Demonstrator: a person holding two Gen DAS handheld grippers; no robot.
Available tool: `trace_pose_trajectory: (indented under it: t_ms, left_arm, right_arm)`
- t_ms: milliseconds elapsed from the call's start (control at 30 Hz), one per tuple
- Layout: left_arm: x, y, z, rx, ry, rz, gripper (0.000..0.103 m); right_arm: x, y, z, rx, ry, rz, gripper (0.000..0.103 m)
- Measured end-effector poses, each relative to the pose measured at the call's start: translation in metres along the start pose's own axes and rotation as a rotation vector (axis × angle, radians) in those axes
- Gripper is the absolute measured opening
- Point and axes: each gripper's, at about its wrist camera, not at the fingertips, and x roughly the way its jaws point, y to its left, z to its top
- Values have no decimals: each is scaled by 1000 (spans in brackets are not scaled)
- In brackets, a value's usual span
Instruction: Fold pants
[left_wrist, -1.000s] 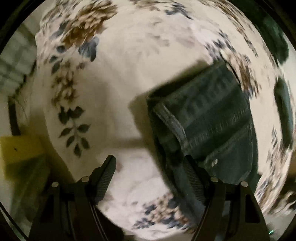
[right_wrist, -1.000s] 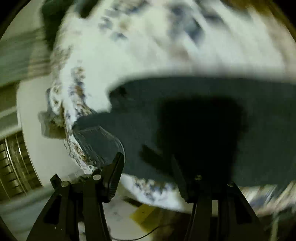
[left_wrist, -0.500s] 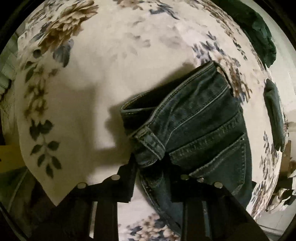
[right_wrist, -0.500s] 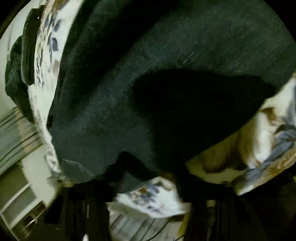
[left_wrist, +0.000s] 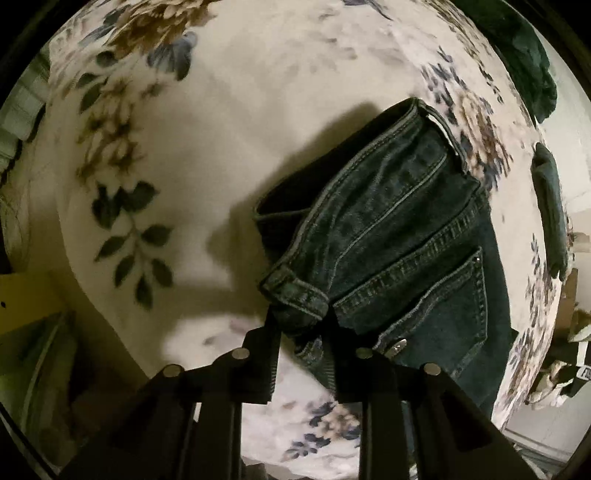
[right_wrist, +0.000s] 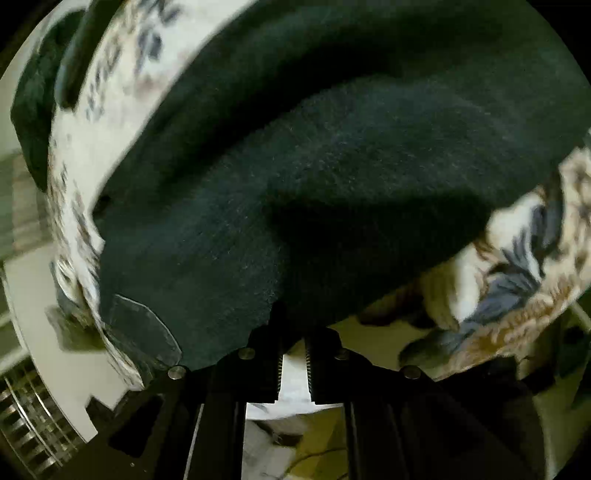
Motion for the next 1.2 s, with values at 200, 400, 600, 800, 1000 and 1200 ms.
trace_pose_trajectory:
  t_ms: [200, 400, 600, 800, 1000, 1200]
  left_arm:
    - [-2, 8, 0, -35, 10, -24, 30]
    - [1, 14, -1, -72, 6, -31, 34]
    - [1, 23, -1, -63, 3, -19, 44]
    - [4, 32, 2, -40, 16, -27, 53]
    - [-5, 41, 3, -41, 29, -37, 53]
    - [-9, 42, 0, 3, 21, -9, 53]
  right_arm:
    - [-52, 55, 16, -183, 66, 65, 54]
    - [-37, 186, 78, -451, 66, 41, 61]
    - [21, 204, 115, -479, 234, -122, 18]
    - [-28, 212, 138, -374, 80, -73, 1]
    - [-44, 230, 177, -354, 58, -36, 0]
    - [-33, 232, 147, -553, 221, -72, 65]
